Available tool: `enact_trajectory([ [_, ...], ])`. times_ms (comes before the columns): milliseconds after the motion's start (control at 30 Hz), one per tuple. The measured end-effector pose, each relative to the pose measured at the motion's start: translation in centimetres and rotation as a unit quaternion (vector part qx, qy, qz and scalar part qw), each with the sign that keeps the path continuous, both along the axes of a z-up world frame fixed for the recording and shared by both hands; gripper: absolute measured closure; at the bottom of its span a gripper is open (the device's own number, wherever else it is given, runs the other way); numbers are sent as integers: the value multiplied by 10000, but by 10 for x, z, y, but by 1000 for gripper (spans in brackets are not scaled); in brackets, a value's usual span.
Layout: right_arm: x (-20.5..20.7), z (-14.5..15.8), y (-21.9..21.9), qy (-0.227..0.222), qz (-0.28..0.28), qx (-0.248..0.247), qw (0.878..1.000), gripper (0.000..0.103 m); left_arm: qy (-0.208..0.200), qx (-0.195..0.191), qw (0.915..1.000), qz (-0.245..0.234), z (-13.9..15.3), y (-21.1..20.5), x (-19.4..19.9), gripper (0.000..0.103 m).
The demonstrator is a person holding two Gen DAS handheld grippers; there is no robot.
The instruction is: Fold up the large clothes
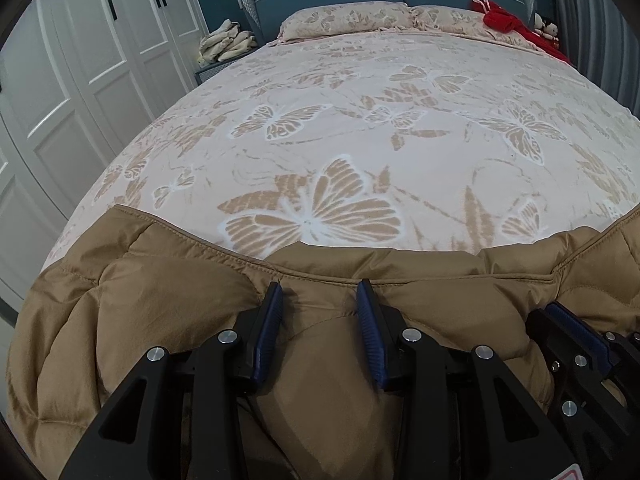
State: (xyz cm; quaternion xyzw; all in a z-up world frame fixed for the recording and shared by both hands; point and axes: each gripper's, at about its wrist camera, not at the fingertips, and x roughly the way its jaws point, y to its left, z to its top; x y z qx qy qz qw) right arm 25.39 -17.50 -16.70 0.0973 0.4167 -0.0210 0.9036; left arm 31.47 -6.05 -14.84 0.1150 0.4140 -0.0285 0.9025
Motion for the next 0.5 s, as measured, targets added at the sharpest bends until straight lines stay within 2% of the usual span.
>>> enact_trajectory([
  [500,2,-4,0,-69,-39,-7,10000,98,-88,-45,9999,38,-2,1,2,66],
])
